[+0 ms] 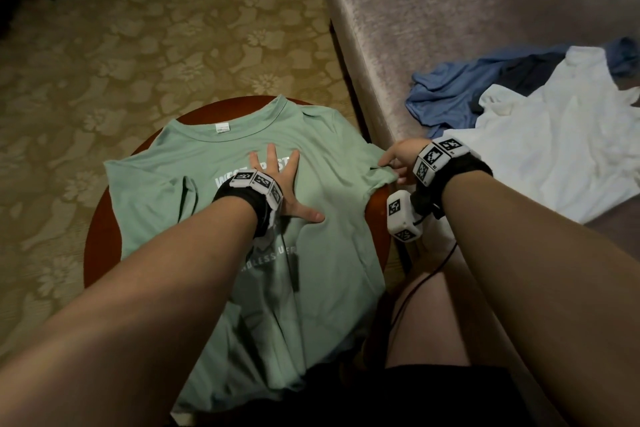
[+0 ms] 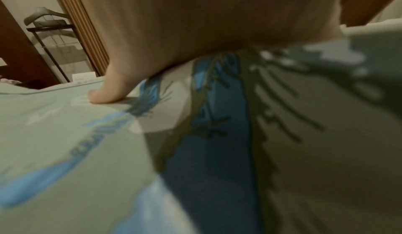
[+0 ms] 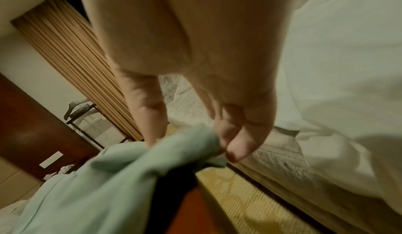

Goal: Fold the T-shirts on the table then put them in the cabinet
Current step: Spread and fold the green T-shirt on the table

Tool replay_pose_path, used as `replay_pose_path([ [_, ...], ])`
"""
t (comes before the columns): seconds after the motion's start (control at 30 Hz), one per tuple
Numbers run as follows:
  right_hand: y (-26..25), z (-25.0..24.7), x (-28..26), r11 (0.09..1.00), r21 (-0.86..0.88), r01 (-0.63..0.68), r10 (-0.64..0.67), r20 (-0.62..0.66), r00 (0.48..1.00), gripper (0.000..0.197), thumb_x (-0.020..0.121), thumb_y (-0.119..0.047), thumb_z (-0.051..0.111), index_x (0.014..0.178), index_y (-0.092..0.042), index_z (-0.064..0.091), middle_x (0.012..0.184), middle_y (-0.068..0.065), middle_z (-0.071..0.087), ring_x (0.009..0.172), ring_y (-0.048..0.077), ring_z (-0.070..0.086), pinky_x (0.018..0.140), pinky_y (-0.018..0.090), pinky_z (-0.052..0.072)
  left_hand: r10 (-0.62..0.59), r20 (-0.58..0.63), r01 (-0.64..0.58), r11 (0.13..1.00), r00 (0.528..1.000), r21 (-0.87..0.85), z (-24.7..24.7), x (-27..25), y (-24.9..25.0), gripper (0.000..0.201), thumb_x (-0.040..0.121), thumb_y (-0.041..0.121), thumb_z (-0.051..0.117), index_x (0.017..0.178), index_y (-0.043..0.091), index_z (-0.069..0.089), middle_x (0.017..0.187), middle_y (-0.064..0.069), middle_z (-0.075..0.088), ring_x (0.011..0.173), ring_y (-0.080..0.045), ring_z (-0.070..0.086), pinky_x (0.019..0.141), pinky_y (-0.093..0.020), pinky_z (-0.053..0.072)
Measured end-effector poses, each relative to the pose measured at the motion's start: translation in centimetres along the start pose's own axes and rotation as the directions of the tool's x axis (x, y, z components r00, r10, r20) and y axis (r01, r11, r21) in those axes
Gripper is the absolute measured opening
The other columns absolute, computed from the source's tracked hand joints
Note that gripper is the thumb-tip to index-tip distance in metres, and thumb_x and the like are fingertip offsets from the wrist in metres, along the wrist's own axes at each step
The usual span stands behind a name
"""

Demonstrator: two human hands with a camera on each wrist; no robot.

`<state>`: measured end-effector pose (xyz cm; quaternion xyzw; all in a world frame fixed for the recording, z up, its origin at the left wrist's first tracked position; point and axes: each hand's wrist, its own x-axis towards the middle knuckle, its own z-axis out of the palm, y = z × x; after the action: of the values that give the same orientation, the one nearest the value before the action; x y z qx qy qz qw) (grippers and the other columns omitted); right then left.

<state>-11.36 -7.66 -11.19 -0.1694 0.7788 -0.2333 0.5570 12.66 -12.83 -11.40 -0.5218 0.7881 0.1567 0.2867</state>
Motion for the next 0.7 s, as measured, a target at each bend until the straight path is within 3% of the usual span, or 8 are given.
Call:
replay_pose_path([
  [0.03, 0.0, 0.0, -0.2, 1.0, -0.012, 0.006, -0.006, 0.004, 1.0, 0.008, 0.083, -0.003, 0.062, 0.087, -0.004, 0.056, 0.068, 0.005, 0.051, 0.053, 0.016, 0.047, 0.051, 0.028, 0.041, 0.0, 0.001, 0.0, 1.0, 1.0, 0.003, 0.0, 0.0, 0.0, 0.148, 0.035, 0.094, 0.057, 0.144, 0.038, -0.026, 0.155, -0.01, -0.029, 0.14, -0.048, -0.019, 0.112, -0.066, 0.009],
  [0.1, 0.2, -0.3, -0.1, 1.0, -0.03, -0.008, 0.009, 0.019, 1.0, 0.02, 0.087, -0.006, 0.061, 0.071, -0.008, 0.049, 0.049, 0.003, 0.043, 0.04, 0.013, 0.039, 0.047, 0.026, 0.037, -0.001, 0.002, 0.001, 1.0, 1.0, 0.006, -0.1, -0.1, 0.1, 0.147, 0.037, 0.093, 0.058, 0.145, 0.038, -0.025, 0.155, -0.01, -0.029, 0.14, -0.048, -0.019, 0.112, -0.066, 0.009],
  [0.2, 0.3, -0.5, -0.4, 0.999, 0.009, 0.052, -0.052, -0.029, 0.998, 0.026, 0.091, -0.009, 0.058, 0.068, -0.011, 0.046, 0.043, 0.001, 0.048, 0.043, 0.012, 0.044, 0.05, 0.024, 0.038, -0.001, 0.003, 0.001, 1.0, 1.0, 0.006, -0.2, -0.2, 0.2, 0.146, 0.039, 0.092, 0.059, 0.145, 0.037, -0.025, 0.155, -0.01, -0.028, 0.14, -0.048, -0.019, 0.111, -0.065, 0.008],
  [0.4, 0.4, -1.5, 0.8, 0.94, 0.085, 0.33, -0.313, -0.169, 0.934, 0.019, 0.091, -0.007, 0.055, 0.08, -0.022, 0.058, 0.075, -0.004, 0.054, 0.063, 0.008, 0.052, 0.059, 0.02, 0.046, -0.004, 0.011, 0.004, 1.0, 1.0, 0.005, -0.2, -0.2, 0.2, 0.146, 0.039, 0.092, 0.059, 0.145, 0.037, -0.026, 0.155, -0.011, -0.029, 0.14, -0.049, -0.019, 0.111, -0.066, 0.008],
  [0.47, 0.2, -1.5, 0.9, 0.928, 0.087, 0.362, -0.339, -0.21, 0.917, 0.018, 0.091, -0.007, 0.056, 0.103, -0.013, 0.067, 0.083, -0.003, 0.058, 0.066, 0.007, 0.053, 0.061, 0.017, 0.047, -0.005, 0.015, 0.005, 1.0, 1.0, 0.007, -0.3, -0.2, 0.3, 0.146, 0.039, 0.092, 0.059, 0.144, 0.037, -0.026, 0.155, -0.011, -0.029, 0.14, -0.048, -0.019, 0.111, -0.066, 0.008],
  [0.53, -0.3, -1.3, 1.1, 0.909, 0.117, 0.401, -0.364, -0.249, 0.897, 0.036, 0.09, -0.003, 0.053, 0.126, -0.007, 0.059, 0.106, 0.002, 0.063, 0.08, 0.012, 0.06, 0.071, 0.016, 0.051, -0.006, 0.014, 0.005, 1.0, 1.0, 0.007, -0.3, -0.2, 0.3, 0.146, 0.04, 0.092, 0.059, 0.144, 0.037, -0.026, 0.155, -0.01, -0.029, 0.14, -0.048, -0.019, 0.111, -0.066, 0.008],
  [0.63, -1.0, -1.0, 2.1, 0.923, 0.061, 0.38, -0.361, -0.207, 0.909, 0.068, 0.082, -0.007, 0.055, 0.146, -0.015, 0.035, 0.148, 0.003, 0.041, 0.129, 0.024, 0.045, 0.104, 0.037, 0.043, -0.005, 0.009, 0.005, 1.0, 1.0, 0.004, -0.2, -0.2, 0.2, 0.146, 0.04, 0.092, 0.06, 0.144, 0.037, -0.026, 0.154, -0.011, -0.029, 0.14, -0.048, -0.02, 0.112, -0.065, 0.008],
  [0.7, -1.0, -0.7, 2.6, 0.942, -0.098, 0.321, -0.335, -0.212, 0.918, 0.069, 0.08, -0.015, 0.053, 0.146, -0.018, 0.034, 0.152, 0.005, 0.035, 0.134, 0.03, 0.039, 0.105, 0.044, 0.042, -0.003, 0.007, 0.003, 1.0, 1.0, -0.002, -0.1, -0.1, 0.1, 0.146, 0.039, 0.092, 0.06, 0.144, 0.037, -0.026, 0.155, -0.011, -0.029, 0.14, -0.048, -0.019, 0.112, -0.065, 0.008],
])
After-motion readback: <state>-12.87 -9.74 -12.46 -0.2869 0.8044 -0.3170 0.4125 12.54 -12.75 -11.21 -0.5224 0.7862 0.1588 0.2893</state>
